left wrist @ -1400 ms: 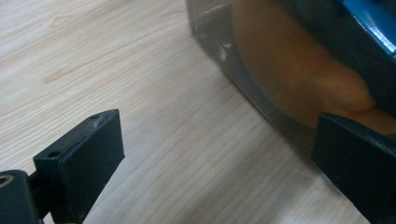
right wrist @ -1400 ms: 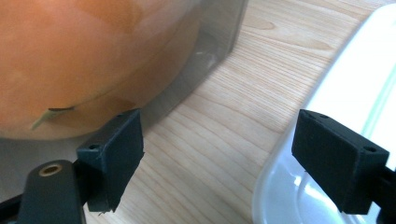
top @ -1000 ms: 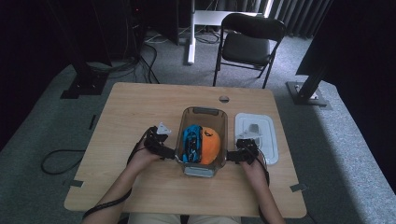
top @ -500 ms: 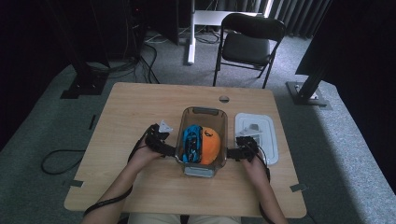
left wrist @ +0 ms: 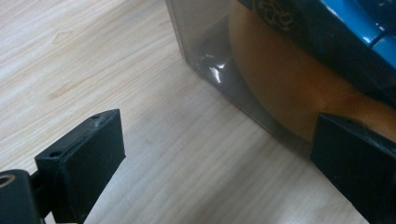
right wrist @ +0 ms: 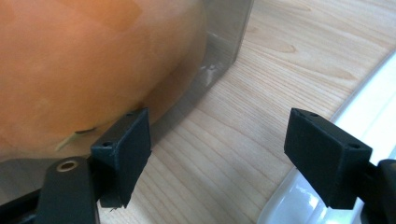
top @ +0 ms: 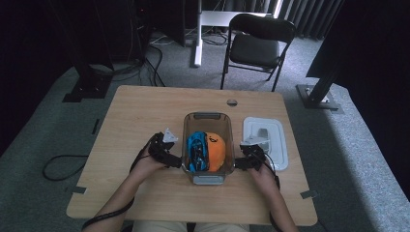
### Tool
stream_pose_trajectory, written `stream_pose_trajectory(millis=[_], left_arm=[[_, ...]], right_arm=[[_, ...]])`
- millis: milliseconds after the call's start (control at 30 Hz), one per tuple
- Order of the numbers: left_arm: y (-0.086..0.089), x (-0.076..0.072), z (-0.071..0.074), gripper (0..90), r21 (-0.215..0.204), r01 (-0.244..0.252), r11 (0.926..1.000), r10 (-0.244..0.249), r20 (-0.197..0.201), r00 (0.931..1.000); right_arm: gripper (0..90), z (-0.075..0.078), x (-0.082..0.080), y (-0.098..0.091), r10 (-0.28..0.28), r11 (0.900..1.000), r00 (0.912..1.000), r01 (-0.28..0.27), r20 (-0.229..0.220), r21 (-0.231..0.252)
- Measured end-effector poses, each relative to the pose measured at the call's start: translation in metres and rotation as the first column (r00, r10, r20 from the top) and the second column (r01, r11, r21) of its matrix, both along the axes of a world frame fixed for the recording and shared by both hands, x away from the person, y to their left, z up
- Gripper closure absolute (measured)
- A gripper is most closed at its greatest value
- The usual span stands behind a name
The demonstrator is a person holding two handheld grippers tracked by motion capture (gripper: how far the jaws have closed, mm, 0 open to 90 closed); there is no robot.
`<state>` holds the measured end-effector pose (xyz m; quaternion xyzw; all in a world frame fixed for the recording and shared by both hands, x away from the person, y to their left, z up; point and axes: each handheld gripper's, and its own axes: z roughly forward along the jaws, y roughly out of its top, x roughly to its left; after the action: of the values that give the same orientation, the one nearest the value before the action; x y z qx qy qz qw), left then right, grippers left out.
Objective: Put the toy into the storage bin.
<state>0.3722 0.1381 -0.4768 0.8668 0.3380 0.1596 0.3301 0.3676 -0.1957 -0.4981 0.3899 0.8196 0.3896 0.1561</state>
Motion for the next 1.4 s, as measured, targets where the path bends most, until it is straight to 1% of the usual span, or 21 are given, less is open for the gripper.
stream_pose_trajectory(millis=[67, 233, 333, 500, 600, 667, 733, 767, 867, 933, 967, 1000, 1033, 1067, 1133, 1167, 1233, 1267, 1333, 1367, 1400], left_arm=[[0.001, -0.004, 0.000, 3.8, -0.006, 0.008, 0.9999, -0.008, -0.012, 0.9999], [-0.001, -0.014, 0.001, 3.8, 0.004, 0.021, 0.9998, -0.021, 0.004, 0.9998], [-0.002, -0.020, -0.001, 3.8, -0.013, 0.026, 0.9996, -0.026, -0.003, 0.9997], [-0.005, -0.027, -0.001, 3.7, -0.007, 0.042, 0.9991, -0.042, -0.013, 0.9990], [-0.007, -0.030, -0.001, 3.7, -0.002, 0.049, 0.9988, -0.049, -0.012, 0.9987], [-0.008, -0.031, -0.002, 3.6, -0.013, 0.054, 0.9985, -0.054, -0.016, 0.9984], [-0.009, -0.033, -0.003, 3.5, -0.024, 0.061, 0.9978, -0.061, -0.015, 0.9980], [-0.009, -0.034, -0.004, 2.9, -0.039, 0.068, 0.9969, -0.069, -0.022, 0.9974], [-0.011, -0.036, -0.006, 2.7, -0.051, 0.075, 0.9959, -0.076, -0.020, 0.9969], [-0.012, -0.036, -0.006, 2.8, -0.058, 0.075, 0.9955, -0.077, -0.020, 0.9969], [-0.012, -0.036, -0.006, 2.8, -0.058, 0.075, 0.9955, -0.077, -0.020, 0.9969], [-0.012, -0.037, -0.007, 2.8, -0.067, 0.075, 0.9949, -0.077, -0.020, 0.9969], [-0.012, -0.037, -0.007, 2.8, -0.074, 0.075, 0.9945, -0.077, -0.025, 0.9967], [-0.012, -0.037, -0.007, 2.8, -0.077, 0.076, 0.9942, -0.078, -0.024, 0.9967], [-0.013, -0.038, -0.007, 2.7, -0.079, 0.083, 0.9935, -0.085, -0.024, 0.9961], [-0.014, -0.039, -0.008, 2.7, -0.083, 0.085, 0.9929, -0.088, -0.025, 0.9958], [-0.016, -0.039, -0.008, 2.7, -0.083, 0.091, 0.9924, -0.094, -0.031, 0.9951], [-0.018, -0.039, -0.007, 2.8, -0.085, 0.096, 0.9917, -0.099, -0.030, 0.9946], [-0.022, -0.040, -0.007, 2.8, -0.088, 0.111, 0.9899, -0.114, -0.032, 0.9930], [-0.024, -0.041, -0.008, 2.7, -0.091, 0.117, 0.9890, -0.120, -0.033, 0.9922], [-0.025, -0.041, -0.008, 2.7, -0.089, 0.120, 0.9888, -0.123, -0.034, 0.9918]], right_arm=[[22.9, 0.000, -0.001, 0.000, 0.011, 0.9999, 0.9999, -0.011, -0.004, 0.004], [23.6, 0.000, -0.007, 0.000, 0.031, 0.9995, 0.9995, -0.031, 0.009, -0.001], [23.8, 0.000, -0.011, -0.002, 0.034, 0.9994, 0.9994, -0.034, 0.009, 0.001], [24.0, -0.002, -0.014, -0.007, 0.038, 0.9989, 0.9993, -0.038, -0.003, 0.027], [24.0, -0.002, -0.017, -0.009, 0.043, 0.9989, 0.9991, -0.043, -0.002, 0.017], [23.9, 0.000, -0.018, -0.011, 0.045, 0.9990, 0.9990, -0.045, 0.000, 0.002], [23.0, 0.001, -0.019, -0.015, 0.031, 0.9994, 0.9995, -0.031, 0.012, -0.017], [22.2, 0.001, -0.019, -0.018, 0.022, 0.9997, 0.9997, -0.021, 0.013, -0.015], [18.7, 0.003, -0.021, -0.025, -0.007, 0.9998, 0.9993, 0.006, 0.036, 0.019], [18.6, 0.006, -0.024, -0.032, -0.062, 0.9980, 0.9951, 0.062, 0.076, 0.013], [18.6, 0.006, -0.024, -0.032, -0.062, 0.9980, 0.9951, 0.062, 0.076, 0.013], [17.3, 0.008, -0.024, -0.035, -0.093, 0.9956, 0.9922, 0.092, 0.082, 0.018], [13.8, 0.010, -0.024, -0.043, -0.148, 0.9887, 0.9855, 0.145, 0.082, 0.038], [13.7, 0.012, -0.024, -0.050, -0.199, 0.9792, 0.9757, 0.195, 0.091, 0.056], [11.4, 0.013, -0.023, -0.060, -0.269, 0.9614, 0.9605, 0.263, 0.073, 0.082], [11.1, 0.014, -0.023, -0.064, -0.283, 0.9574, 0.9564, 0.277, 0.073, 0.083], [11.1, 0.014, -0.021, -0.072, -0.304, 0.9483, 0.9510, 0.297, 0.056, 0.113], [11.1, 0.014, -0.019, -0.074, -0.323, 0.9426, 0.9452, 0.316, 0.050, 0.108], [11.1, 0.013, -0.014, -0.075, -0.343, 0.9366, 0.9385, 0.338, 0.040, 0.091], [11.7, 0.011, -0.010, -0.075, -0.388, 0.9201, 0.9208, 0.385, 0.037, 0.072], [13.1, 0.009, -0.007, -0.075, -0.398, 0.9159, 0.9169, 0.396, 0.028, 0.068]])
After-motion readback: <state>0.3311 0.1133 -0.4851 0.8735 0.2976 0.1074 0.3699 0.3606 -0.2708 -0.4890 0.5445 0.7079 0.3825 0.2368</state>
